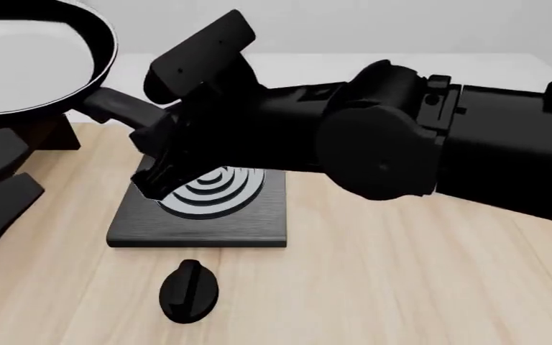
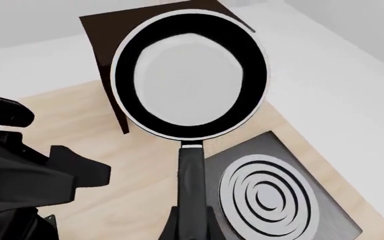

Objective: Put the frying pan on the cabinet shelf.

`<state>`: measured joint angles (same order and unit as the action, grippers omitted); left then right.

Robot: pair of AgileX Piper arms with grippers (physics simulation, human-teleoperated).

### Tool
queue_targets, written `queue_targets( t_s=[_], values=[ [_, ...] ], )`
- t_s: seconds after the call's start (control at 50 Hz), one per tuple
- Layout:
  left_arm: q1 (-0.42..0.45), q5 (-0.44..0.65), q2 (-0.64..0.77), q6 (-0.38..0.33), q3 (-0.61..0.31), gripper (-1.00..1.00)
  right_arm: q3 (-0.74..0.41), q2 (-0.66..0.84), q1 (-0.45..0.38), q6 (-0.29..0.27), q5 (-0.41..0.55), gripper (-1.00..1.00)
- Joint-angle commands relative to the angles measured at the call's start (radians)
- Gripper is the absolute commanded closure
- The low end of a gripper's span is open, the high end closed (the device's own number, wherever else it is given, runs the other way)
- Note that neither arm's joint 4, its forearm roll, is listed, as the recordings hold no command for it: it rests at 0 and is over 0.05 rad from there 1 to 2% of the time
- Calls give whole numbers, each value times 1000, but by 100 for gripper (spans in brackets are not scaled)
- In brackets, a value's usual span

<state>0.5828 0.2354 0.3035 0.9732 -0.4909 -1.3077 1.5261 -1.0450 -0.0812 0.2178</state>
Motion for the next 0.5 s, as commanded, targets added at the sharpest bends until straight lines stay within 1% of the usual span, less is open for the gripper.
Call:
queue_targets(
  t_s=[0.02, 0.2, 0.36, 0.5],
  values=[
    [-7, -7, 5, 4, 14, -100, -44, 0, -30, 10, -16, 100],
    [-6, -28, 12, 9, 41, -100, -53, 0, -52, 16, -16, 100],
    [-5, -19, 15, 9, 30, -100, -50, -1, -66, 19, -24, 100],
    [-6, -33, 15, 10, 47, -100, -37, -9, -82, 12, -34, 100]
  ],
)
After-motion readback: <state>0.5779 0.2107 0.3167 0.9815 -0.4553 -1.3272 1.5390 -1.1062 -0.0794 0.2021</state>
